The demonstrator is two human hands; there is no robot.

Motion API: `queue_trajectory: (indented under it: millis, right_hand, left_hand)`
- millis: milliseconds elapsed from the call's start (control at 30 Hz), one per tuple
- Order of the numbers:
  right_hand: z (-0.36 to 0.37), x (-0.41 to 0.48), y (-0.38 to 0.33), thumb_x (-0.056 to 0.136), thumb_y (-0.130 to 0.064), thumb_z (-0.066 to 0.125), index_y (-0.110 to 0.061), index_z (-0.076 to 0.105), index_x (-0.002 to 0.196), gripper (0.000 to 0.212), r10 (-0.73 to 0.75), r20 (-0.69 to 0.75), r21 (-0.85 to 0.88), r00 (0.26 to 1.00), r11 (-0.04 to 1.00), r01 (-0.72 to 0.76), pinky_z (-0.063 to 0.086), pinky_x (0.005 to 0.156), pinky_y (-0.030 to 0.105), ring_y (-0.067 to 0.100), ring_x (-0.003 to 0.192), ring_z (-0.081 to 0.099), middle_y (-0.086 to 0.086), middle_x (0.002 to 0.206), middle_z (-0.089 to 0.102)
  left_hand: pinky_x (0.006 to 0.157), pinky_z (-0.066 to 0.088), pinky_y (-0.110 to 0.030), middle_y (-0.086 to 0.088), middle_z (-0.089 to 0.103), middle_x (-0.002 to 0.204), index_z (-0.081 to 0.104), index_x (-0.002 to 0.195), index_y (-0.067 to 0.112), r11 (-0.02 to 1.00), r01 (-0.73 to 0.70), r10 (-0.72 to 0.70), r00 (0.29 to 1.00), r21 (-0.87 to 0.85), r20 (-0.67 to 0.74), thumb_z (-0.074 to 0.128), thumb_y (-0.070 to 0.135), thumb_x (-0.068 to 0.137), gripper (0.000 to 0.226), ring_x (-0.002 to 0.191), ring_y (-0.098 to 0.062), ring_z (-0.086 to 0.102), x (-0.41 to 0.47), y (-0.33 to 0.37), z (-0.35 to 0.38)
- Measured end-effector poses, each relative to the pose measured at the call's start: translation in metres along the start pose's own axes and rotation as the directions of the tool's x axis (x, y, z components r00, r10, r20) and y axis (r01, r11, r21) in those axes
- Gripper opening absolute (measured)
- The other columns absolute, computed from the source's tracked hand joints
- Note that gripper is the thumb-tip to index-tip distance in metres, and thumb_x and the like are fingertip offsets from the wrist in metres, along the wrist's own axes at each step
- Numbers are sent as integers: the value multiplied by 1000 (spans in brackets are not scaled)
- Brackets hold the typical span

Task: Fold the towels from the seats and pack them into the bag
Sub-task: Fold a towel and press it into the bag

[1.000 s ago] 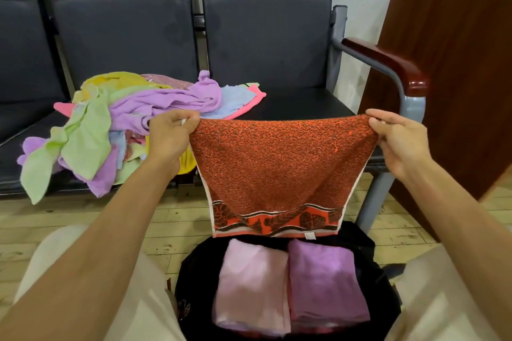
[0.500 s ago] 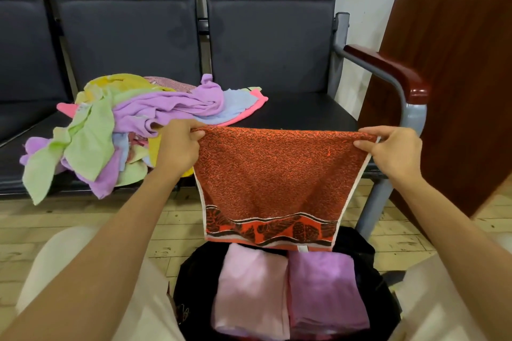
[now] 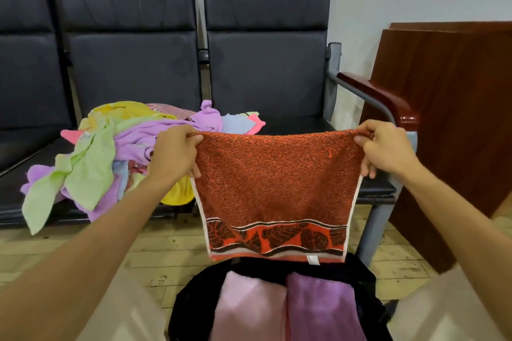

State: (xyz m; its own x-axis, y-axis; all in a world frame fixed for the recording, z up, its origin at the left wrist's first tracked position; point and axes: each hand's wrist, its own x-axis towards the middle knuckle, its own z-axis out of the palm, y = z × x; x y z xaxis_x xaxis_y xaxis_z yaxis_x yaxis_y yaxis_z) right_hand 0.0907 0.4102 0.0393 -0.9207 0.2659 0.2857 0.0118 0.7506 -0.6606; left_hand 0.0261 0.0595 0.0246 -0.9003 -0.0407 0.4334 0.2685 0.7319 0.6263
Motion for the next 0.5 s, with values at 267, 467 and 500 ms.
queue_trajectory:
  millis: [267,467,500]
  right_hand:
    - [-6,90,-22,95,-3,53,1,60,102,11,146,203,-20,968,989,-145,61,66,31,17,56,70,17,74,71]
    - [29,146,-26,100,-11,41,-17,55,93,16,40,-155,191,987,982,-10,57,85,49,30,84,71,18,103,68]
    - [39,146,-22,101,-14,40,-19,53,95,15,23,-207,196,978,980,18,54,88,52,32,91,69,17,104,67]
  left_hand:
    - [53,57,-24,-11,58,82,55,98,5,859,324,-241,939,-397,246,43,8,101,12,47,-18,67,68,14,1]
    - [86,53,-41,-21,67,99,61,89,6,958,120,-128,992,-260,-13,46,10,98,18,88,-29,65,113,11,34]
    - [86,48,-36,-20,66,103,61,97,3,973,89,-101,994,-214,-45,45,10,98,18,93,-29,61,112,10,42]
